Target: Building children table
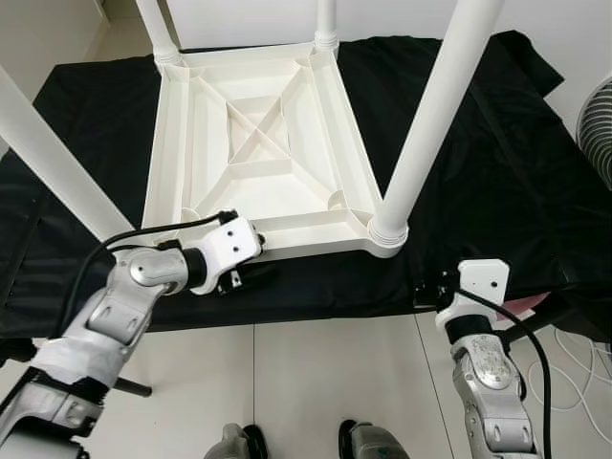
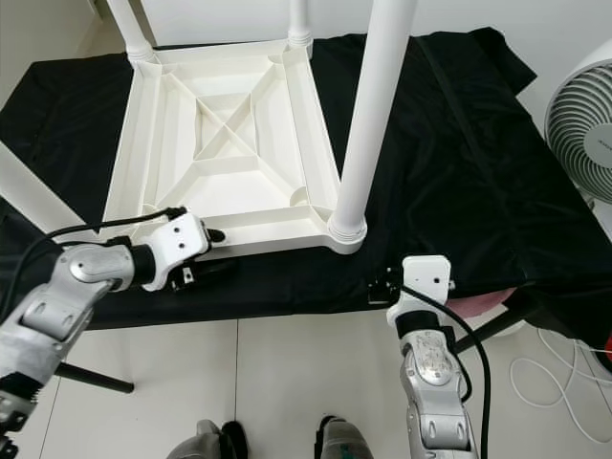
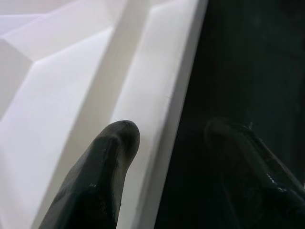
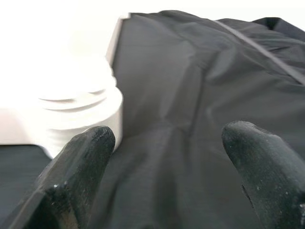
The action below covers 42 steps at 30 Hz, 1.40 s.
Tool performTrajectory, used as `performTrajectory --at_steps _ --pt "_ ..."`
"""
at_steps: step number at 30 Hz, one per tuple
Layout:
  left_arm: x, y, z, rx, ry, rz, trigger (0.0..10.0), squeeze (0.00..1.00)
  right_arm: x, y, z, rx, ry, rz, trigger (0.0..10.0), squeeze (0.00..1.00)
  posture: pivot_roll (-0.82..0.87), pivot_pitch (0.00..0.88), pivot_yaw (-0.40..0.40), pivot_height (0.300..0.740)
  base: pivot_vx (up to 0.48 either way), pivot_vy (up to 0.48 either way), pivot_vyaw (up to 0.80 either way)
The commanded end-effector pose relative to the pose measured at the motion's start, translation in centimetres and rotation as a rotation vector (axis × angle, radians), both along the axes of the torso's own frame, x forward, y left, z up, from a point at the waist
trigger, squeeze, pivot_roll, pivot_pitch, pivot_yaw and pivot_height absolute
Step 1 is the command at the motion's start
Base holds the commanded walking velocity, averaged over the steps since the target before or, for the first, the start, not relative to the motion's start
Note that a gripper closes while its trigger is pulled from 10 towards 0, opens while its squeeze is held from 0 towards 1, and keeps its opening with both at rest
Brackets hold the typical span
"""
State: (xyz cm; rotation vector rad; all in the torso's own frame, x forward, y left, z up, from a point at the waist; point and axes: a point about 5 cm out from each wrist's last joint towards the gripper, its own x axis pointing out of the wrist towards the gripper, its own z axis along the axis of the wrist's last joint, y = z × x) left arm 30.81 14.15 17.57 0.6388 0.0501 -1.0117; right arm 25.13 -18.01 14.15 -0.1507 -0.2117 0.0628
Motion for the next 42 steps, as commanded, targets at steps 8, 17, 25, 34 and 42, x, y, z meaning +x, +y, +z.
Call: performTrajectory --at_steps 8,17,25,34,42 --pt "-0.2 1.3 2.7 -0.363 -0.006 0.274 10.0 0.0 0.0 0.2 2.4 -0.037 -0.002 0.298 10.0 0.0 -0.15 0.156 0.077 0.74 0.0 0.0 0.0" --pt "0.1 3.1 2.8 -0.601 -0.058 0.687 10.0 0.0 1.1 -1.2 6.9 -0.084 -0.139 0.308 10.0 0.0 -0.14 0.143 0.055 0.74 0.0 0.0 0.0" --pt "1.0 4.4 1.1 -0.662 -0.046 0.912 10.0 0.0 1.3 -0.8 9.0 -0.083 -0.187 0.354 10.0 0.0 -0.13 0.154 0.05 0.74 0.0 0.0 0.0" --pt "2.3 4.2 0.9 -0.683 -0.064 1.012 10.0 0.0 1.7 0.4 10.9 -0.118 -0.204 0.468 10.0 0.0 -0.13 0.167 0.023 0.74 0.0 0.0 0.0" --pt "2.8 3.0 0.6 -0.695 -0.069 1.057 10.0 0.0 2.3 1.1 13.2 -0.101 -0.266 0.468 10.0 0.0 -0.13 0.172 0.025 0.74 0.0 0.0 0.0"
